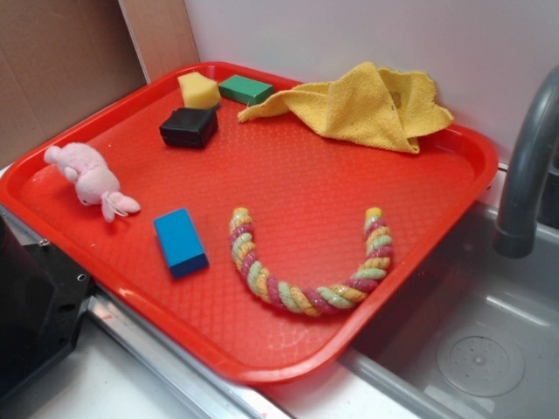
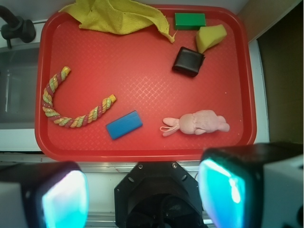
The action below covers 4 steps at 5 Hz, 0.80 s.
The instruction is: Grab the multicolored rope.
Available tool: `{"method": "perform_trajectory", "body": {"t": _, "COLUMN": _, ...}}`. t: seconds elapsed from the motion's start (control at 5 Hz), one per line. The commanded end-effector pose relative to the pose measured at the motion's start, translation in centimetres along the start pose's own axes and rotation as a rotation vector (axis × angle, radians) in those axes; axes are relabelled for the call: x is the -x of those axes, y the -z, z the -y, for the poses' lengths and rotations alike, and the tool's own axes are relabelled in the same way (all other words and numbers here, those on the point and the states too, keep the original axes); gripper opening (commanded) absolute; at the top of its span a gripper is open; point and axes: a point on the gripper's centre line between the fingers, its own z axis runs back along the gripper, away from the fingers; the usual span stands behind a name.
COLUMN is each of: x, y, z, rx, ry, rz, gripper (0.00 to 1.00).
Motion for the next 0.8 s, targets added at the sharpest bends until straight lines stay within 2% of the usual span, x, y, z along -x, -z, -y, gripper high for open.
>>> {"method": "perform_trajectory", "body": {"t": 0.0, "x": 0.0, "y": 0.0, "z": 0.0, "rx": 0.0, "ry": 0.0, "rz": 0.0, "gripper": 1.0}}
{"method": "perform_trajectory", "body": {"t": 0.2, "x": -1.1, "y": 5.3, "z": 4.9, "rx": 0.019, "ry": 0.25, "rz": 0.018, "gripper": 1.0}}
{"method": "perform_trajectory", "body": {"t": 0.4, "x": -0.6, "y": 8.6, "z": 7.9, "rx": 0.049, "ry": 0.499, "rz": 0.031, "gripper": 1.0}}
{"method": "perform_trajectory", "body": {"t": 0.6, "x": 0.4, "y": 12.4, "z": 10.6, "rx": 0.136, "ry": 0.74, "rz": 0.048, "gripper": 1.0}}
